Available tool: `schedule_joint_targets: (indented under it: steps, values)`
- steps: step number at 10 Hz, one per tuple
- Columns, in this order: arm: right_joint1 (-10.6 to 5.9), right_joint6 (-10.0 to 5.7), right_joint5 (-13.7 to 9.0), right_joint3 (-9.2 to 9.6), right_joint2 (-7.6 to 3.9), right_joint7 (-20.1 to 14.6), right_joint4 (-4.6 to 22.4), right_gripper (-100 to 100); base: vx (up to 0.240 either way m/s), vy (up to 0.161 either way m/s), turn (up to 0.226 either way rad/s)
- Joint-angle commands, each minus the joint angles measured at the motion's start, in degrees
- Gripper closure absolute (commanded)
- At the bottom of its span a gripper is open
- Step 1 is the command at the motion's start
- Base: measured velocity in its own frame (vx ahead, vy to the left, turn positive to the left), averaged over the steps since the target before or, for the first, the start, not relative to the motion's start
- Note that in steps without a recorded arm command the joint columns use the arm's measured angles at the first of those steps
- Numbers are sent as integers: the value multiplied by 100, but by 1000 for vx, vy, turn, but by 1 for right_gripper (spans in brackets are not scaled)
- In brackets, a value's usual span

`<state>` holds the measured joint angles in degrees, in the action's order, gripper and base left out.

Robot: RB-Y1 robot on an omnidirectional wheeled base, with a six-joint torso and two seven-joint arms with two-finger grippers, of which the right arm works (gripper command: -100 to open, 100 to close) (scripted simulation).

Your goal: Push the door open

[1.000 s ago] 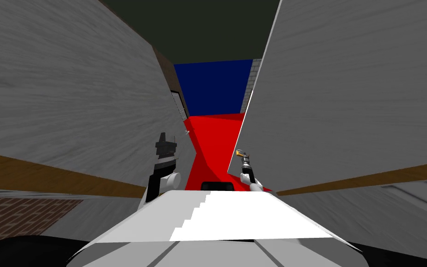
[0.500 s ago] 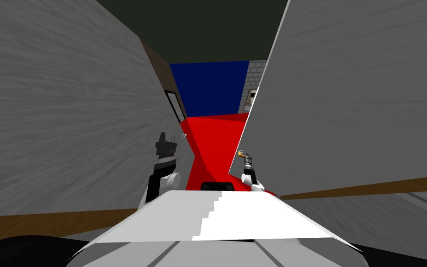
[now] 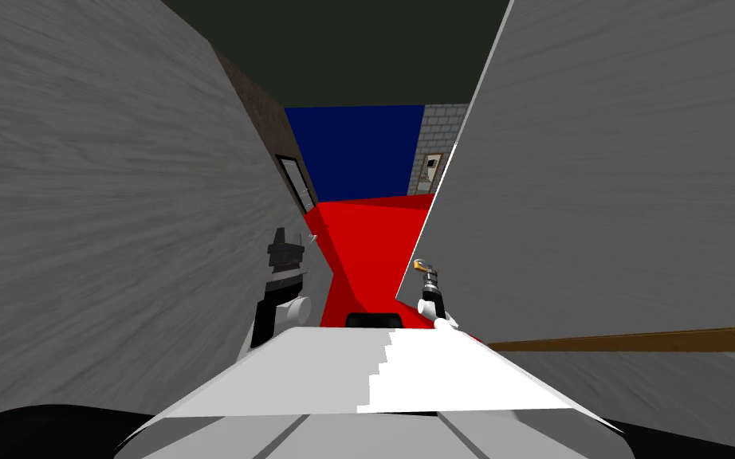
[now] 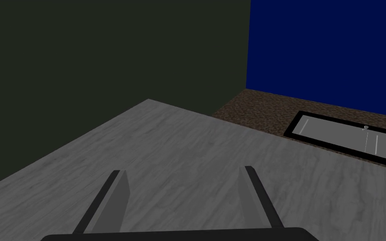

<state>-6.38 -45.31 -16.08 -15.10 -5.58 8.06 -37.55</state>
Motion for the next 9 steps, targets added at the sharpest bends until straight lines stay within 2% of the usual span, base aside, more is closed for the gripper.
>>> schedule_joint_targets:
  steps: [1,9]
  values:
    - [-28,-39,-50,-74,-25,26,47,100,181,-4,-39]
    - [14,-79,-336,-485,-84,197,64,100,184,-14,-32]
